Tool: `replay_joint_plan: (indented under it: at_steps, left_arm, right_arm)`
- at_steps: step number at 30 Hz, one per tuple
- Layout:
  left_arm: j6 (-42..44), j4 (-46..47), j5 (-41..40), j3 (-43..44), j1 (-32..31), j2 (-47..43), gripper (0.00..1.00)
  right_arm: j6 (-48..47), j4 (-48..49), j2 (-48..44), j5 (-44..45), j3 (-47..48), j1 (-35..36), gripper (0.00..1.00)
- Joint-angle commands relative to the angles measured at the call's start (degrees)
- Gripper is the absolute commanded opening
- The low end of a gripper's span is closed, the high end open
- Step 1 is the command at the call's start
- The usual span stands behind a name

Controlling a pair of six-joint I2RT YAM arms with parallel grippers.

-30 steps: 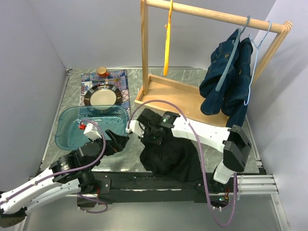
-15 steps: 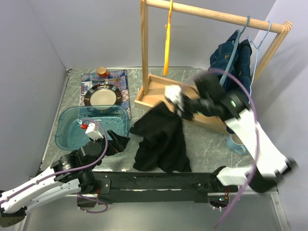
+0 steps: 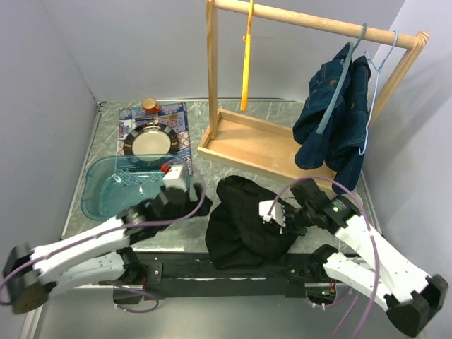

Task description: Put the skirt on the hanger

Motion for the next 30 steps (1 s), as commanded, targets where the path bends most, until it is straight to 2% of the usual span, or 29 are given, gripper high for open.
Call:
replay_joint_plan:
  at_steps: [1, 4, 5, 9, 16, 17, 18, 21, 22, 25, 30]
  left_arm:
    - [5.0, 11.4, 9.6, 6.7, 7.7, 10.6, 0.97]
    - [7.1, 15.2, 16.4, 11.7, 13.6, 20.7, 0.99]
    - [7.8, 15.7, 18.9, 12.9, 15.1, 25.6, 0.97]
    - [9.2, 17.5, 30.3, 16.6, 20.2, 35.8, 0.86]
    - [8.1, 20.5, 40.5, 20.5, 20.3, 50.2, 0.74]
    - [7.8, 21.0, 41.7, 20.8, 20.3, 52.0, 0.68]
    - [7.3, 21.8, 42.4, 21.2, 20.3, 52.8, 0.66]
    - [6.8, 21.8, 44.6, 21.8, 20.3, 54.4, 0.48]
    - [6.9, 21.6, 44.6, 21.9, 20.3, 54.3, 0.32]
    - [7.5, 19.4, 42.6, 22.1, 20.4, 50.2, 0.01]
    - [12.4, 7.3, 33.2, 29.7, 22.4, 37.7, 0.01]
  right_arm:
    - [-1.6, -0.7, -2.8, 1.8, -2.4, -0.8, 0.04]
    - [-0.2, 1.2, -4.3, 2.9, -2.6, -0.9, 0.03]
    - [-0.2, 1.1, -4.4, 3.1, -2.5, -1.0, 0.02]
    - [0.0, 1.0, -6.6, 4.4, -1.8, -1.2, 0.00]
    - [-0.3, 0.8, -9.0, 4.9, -2.4, -1.9, 0.00]
    - [-0.2, 0.9, -9.0, 4.9, -2.4, -2.1, 0.00]
    - [-0.1, 1.1, -8.9, 4.9, -2.2, -2.2, 0.00]
    - [0.6, 1.7, -8.9, 5.4, -1.7, -2.5, 0.00]
    - [0.8, 1.9, -8.9, 5.6, -1.5, -2.6, 0.00]
    - [2.8, 3.2, -8.7, 6.1, 1.1, -3.0, 0.00]
    - [6.8, 5.2, -6.1, 6.9, 11.8, -3.5, 0.00]
